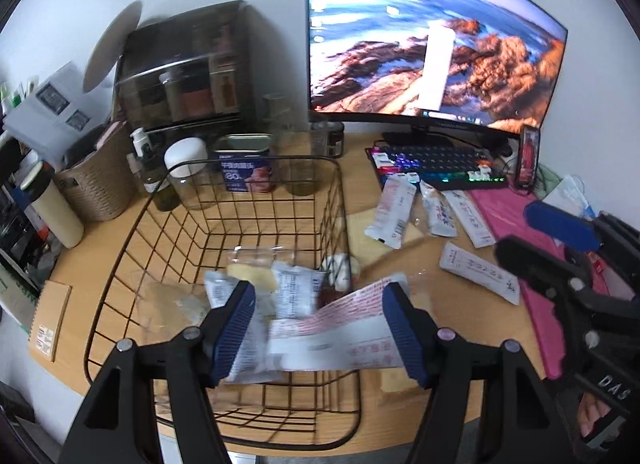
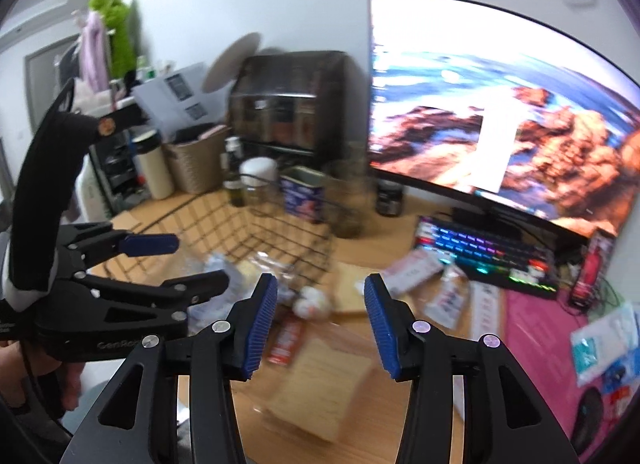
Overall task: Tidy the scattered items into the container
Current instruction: 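Drop both packets into the wire basket with both grippers, then move both grippers back over the desk toward the bread and packets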
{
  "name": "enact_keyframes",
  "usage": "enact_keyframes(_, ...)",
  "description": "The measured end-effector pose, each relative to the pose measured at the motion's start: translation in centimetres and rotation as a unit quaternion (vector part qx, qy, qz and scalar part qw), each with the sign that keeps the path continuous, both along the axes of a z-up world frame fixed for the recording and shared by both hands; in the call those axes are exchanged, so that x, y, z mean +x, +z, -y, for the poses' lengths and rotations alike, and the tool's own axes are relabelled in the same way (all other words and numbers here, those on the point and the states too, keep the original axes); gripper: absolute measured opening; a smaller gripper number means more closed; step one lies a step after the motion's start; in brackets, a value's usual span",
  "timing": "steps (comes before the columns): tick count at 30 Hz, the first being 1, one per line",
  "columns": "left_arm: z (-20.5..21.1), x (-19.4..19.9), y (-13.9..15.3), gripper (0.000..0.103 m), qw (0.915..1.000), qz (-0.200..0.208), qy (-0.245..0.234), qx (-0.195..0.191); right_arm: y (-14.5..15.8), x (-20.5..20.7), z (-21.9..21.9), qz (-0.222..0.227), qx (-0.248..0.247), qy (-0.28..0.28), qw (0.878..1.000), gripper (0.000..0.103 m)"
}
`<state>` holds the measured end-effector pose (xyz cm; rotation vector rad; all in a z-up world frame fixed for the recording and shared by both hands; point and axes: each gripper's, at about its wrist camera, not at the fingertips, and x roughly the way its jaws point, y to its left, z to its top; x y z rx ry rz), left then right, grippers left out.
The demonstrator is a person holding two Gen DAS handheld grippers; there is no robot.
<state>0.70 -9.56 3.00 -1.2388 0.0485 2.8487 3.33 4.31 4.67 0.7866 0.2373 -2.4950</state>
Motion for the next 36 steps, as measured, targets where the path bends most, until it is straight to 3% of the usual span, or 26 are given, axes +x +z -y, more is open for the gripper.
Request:
enact_keyframes(2,-1.2,-0.1,0.3,0.072,0.9999,-0.009,-0.002,-0.008,-0.1,-0.1,-1.8,0.003,0.0,-0.015,1.0,0.046)
enact_keyframes(5,-3.0,-0.3,0.7,0.072,0.9997,-0.008,-0.02,0.013,-0.2,-0.3,-4.4,0.005,0.001,-0.036,0.999,0.046)
enact_keyframes(10,-7.1,-0.4,0.3,0.072,0.9985,-0.004,-0.054,-0.008,0.3,-0.7,-8.3,-0.002,-0.006,-0.063,0.998,0.046)
enact_keyframes(18,-12.4,-1.3,-3.3,0.072,0.995,0.043,-0.086,-0.027,-0.2,-1.3,-12.6,0.001,0.002,-0.09,0.996,0.046)
enact_keyframes(27,-13.4,-2.1,-9.3,0.072,0.99,0.115,-0.073,-0.035,-2.7,-1.6,-14.8,0.029,0.012,-0.096,0.995,0.046)
enact_keyframes(36,-11.4,-3.2,-12.5,0.072,0.9868,0.154,-0.044,-0.026,-4.0,-2.3,-15.1,0.043,0.017,-0.097,0.994,0.046)
